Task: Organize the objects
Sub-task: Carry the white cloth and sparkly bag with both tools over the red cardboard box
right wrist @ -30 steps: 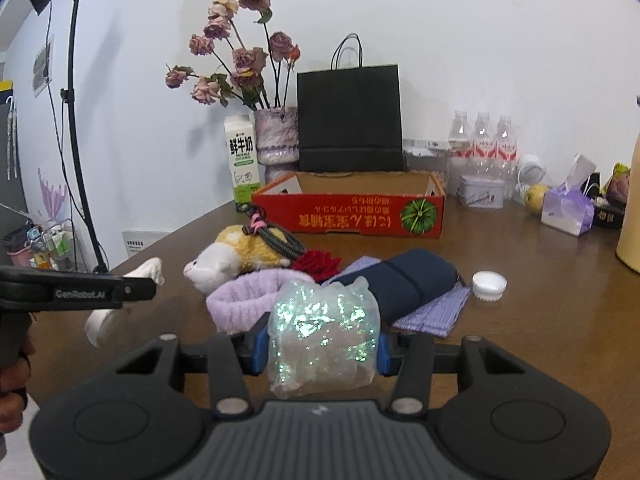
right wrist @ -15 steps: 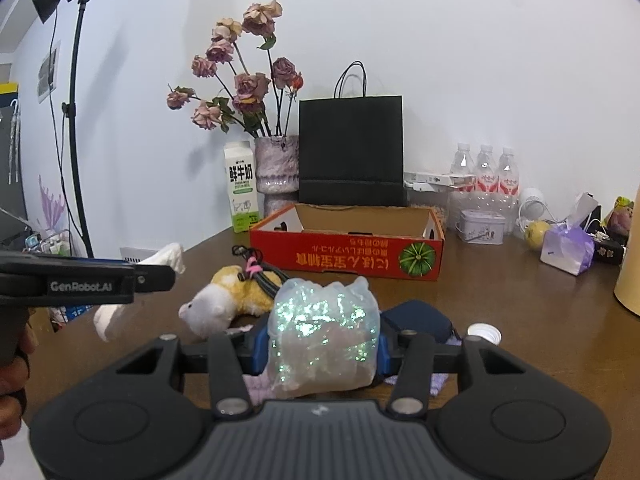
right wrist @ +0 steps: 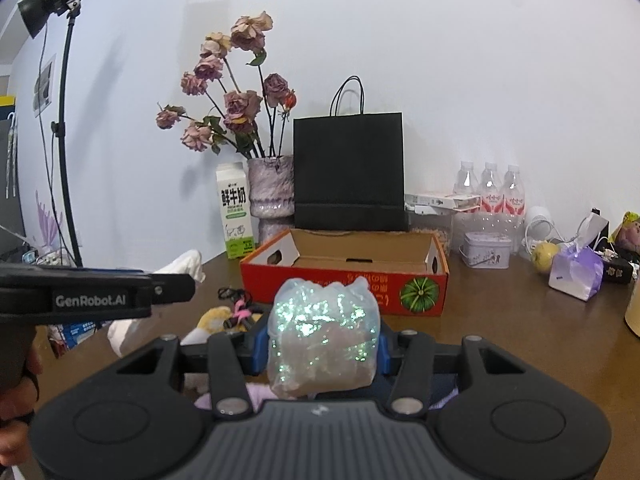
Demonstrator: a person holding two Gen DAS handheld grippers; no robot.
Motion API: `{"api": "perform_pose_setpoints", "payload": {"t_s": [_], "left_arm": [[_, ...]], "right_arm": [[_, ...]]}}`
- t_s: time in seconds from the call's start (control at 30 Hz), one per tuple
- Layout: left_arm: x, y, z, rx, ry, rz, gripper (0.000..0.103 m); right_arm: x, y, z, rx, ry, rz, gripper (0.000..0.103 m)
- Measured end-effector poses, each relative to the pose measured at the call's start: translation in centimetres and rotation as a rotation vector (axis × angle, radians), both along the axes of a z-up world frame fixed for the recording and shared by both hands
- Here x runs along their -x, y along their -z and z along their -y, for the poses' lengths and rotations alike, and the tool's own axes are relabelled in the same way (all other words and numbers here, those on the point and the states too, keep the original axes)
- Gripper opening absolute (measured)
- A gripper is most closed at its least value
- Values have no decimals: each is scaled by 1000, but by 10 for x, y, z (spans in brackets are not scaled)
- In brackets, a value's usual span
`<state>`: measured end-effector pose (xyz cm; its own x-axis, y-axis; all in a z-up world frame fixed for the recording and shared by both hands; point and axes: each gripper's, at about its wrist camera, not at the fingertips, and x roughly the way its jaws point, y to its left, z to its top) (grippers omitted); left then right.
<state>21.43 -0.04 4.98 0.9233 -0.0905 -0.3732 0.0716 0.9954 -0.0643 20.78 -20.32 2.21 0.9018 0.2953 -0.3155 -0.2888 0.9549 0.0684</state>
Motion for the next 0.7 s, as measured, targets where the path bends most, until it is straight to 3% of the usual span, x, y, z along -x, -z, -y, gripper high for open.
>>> {"api": "perform_pose_setpoints", "payload": {"t_s": [0.7], "left_arm": [[-112,-22,-3,55,-16,32,55]], "right_arm": [[-121,-23,-17,-29,23,3,47]]}}
